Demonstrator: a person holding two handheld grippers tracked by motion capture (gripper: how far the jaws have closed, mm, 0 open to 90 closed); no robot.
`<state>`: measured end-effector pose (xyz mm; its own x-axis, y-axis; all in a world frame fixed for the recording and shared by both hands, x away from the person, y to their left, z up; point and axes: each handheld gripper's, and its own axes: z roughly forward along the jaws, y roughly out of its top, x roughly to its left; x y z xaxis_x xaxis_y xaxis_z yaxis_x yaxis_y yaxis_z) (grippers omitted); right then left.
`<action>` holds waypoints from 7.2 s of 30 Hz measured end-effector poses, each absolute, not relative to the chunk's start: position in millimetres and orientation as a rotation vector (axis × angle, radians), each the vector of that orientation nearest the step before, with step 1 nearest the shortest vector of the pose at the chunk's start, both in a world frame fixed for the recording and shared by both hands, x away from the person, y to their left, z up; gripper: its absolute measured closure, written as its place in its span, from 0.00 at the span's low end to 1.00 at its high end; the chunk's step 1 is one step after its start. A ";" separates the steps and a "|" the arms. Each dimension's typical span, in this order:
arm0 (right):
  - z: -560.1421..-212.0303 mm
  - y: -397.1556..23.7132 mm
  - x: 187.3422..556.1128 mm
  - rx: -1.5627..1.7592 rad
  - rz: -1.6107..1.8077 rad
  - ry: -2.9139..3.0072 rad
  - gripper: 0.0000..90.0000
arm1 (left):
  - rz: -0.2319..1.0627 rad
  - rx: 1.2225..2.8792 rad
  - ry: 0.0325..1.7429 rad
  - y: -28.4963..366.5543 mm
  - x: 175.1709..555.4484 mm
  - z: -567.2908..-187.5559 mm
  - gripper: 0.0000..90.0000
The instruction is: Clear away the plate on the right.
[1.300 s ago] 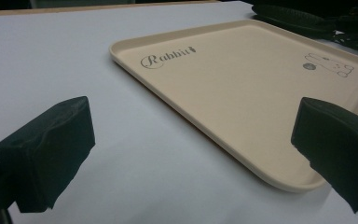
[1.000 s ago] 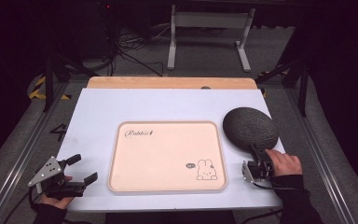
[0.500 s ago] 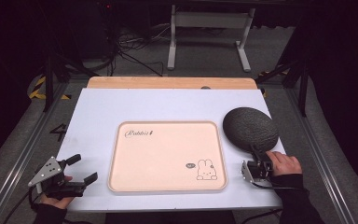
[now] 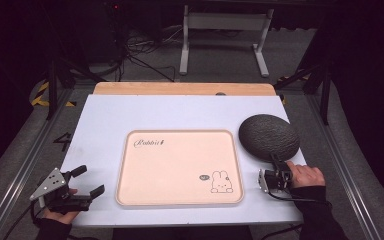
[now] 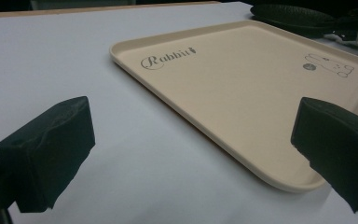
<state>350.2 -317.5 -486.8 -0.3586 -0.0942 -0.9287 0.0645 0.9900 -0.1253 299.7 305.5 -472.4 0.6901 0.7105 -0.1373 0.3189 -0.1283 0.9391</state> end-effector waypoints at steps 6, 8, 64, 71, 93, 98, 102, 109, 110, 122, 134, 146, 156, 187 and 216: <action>-475.2 -311.3 343.3 -0.035 -0.148 1.895 0.95 | 0.410 1.727 0.837 305.5 300.1 -472.3 0.00; -469.9 -309.1 340.1 -0.043 -0.143 1.879 0.95 | 0.410 1.727 0.837 305.5 300.1 -472.3 0.00; -419.5 -159.5 278.6 -0.441 0.206 1.753 0.94 | 0.404 1.732 0.845 305.4 301.2 -472.3 0.00; -424.0 -142.6 275.8 -0.491 0.238 1.763 0.93 | 0.400 1.730 0.848 305.3 301.4 -472.4 0.00; -453.6 -108.9 281.3 -0.574 0.283 1.882 0.93 | 0.398 1.735 0.843 305.3 301.4 -472.3 0.00; -459.7 -107.0 283.9 -0.581 0.273 1.901 0.93 | 0.399 1.735 0.842 305.3 301.4 -472.3 0.00; -462.5 -106.2 286.0 -0.585 0.260 1.911 0.93 | 0.401 1.738 0.837 305.4 301.5 -472.2 0.00; -466.3 -105.8 286.9 -0.596 0.250 1.920 0.93 | 0.399 1.736 0.841 305.3 301.4 -472.3 0.00; -466.5 -105.8 287.0 -0.596 0.251 1.922 0.93 | 0.399 1.736 0.841 305.3 301.4 -472.3 0.00; -467.1 -107.4 288.8 -0.593 0.245 1.947 0.94 | 0.402 1.738 0.839 305.2 301.3 -472.2 0.00; -470.5 -112.6 289.3 -0.607 0.213 1.979 0.94 | 0.400 1.737 0.838 305.2 301.1 -472.3 0.00; -469.2 -116.9 284.2 -0.627 0.213 2.033 0.80 | 0.399 1.742 0.833 304.8 301.2 -472.2 0.00; -457.8 -124.9 281.9 -0.637 0.281 2.042 0.53 | 0.399 1.742 0.831 305.0 301.6 -472.2 0.00; -399.9 -171.3 294.6 -0.093 1.020 2.205 0.18 | 0.398 1.742 0.828 305.3 301.8 -472.2 0.00; -379.1 -284.2 325.3 0.488 1.586 2.049 0.02 | 0.392 1.739 0.833 305.3 301.8 -472.3 0.00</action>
<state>325.3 -284.2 -379.1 -0.8111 0.5605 -0.1672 -0.0216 0.2570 0.9662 301.8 305.3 -472.3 0.6966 0.7024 -0.1463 0.3347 -0.1378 0.9322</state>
